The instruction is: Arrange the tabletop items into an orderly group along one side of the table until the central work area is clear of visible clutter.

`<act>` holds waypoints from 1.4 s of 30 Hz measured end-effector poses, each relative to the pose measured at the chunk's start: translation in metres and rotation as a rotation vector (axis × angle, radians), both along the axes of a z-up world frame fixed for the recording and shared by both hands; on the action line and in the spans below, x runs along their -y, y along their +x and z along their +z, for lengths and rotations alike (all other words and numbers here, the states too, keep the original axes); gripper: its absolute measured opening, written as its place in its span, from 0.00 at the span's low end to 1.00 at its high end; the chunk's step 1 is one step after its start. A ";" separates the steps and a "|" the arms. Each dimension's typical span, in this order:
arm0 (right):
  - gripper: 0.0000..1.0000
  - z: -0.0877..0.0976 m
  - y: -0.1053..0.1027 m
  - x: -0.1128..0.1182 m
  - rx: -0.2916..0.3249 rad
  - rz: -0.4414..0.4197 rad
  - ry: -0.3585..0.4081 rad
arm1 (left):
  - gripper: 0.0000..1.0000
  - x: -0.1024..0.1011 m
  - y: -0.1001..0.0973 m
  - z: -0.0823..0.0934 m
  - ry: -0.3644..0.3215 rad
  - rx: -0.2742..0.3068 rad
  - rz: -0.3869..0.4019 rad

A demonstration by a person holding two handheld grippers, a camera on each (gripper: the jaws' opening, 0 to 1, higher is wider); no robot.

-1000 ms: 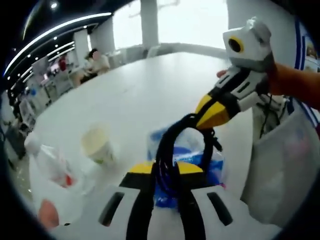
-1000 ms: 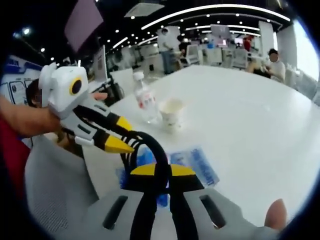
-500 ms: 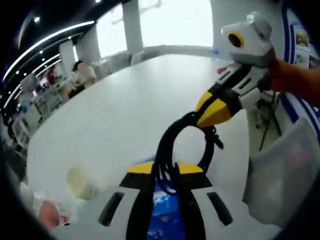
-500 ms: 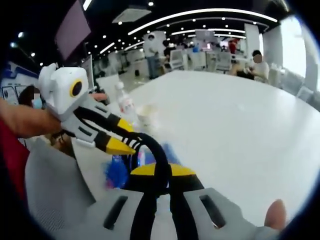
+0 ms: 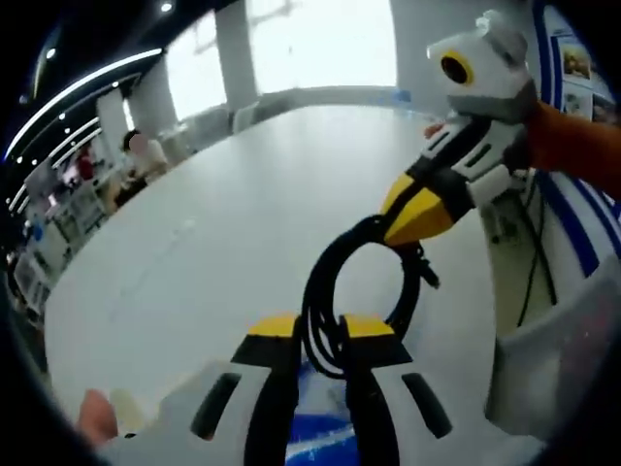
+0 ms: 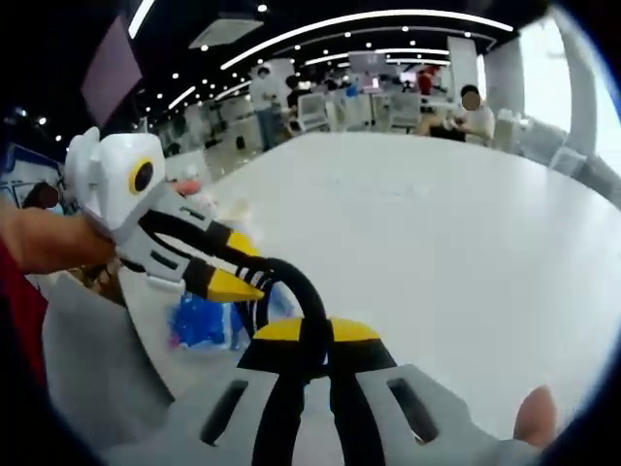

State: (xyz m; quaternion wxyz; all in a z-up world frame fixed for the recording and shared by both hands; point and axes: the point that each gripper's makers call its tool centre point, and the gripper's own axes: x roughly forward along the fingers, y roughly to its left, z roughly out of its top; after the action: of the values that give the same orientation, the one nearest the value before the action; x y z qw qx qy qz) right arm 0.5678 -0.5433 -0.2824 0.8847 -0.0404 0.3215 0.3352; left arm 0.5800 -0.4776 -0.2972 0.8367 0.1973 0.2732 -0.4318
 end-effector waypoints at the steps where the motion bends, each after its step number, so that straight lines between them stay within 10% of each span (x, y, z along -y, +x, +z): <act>1: 0.07 -0.004 0.002 0.006 -0.008 -0.008 -0.001 | 0.14 0.004 0.002 -0.002 0.005 -0.002 -0.004; 19: 0.08 -0.067 0.039 0.052 -0.136 -0.108 -0.005 | 0.13 0.048 0.041 -0.056 0.083 -0.070 -0.050; 42: 0.08 -0.093 0.068 0.058 -0.227 -0.231 0.063 | 0.22 0.044 0.057 -0.066 0.096 -0.066 -0.019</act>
State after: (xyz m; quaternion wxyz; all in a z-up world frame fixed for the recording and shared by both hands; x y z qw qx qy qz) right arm 0.6360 -0.6015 -0.3759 0.8762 0.0630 0.4111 0.2435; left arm 0.6372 -0.5220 -0.3633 0.8128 0.2253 0.3192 -0.4322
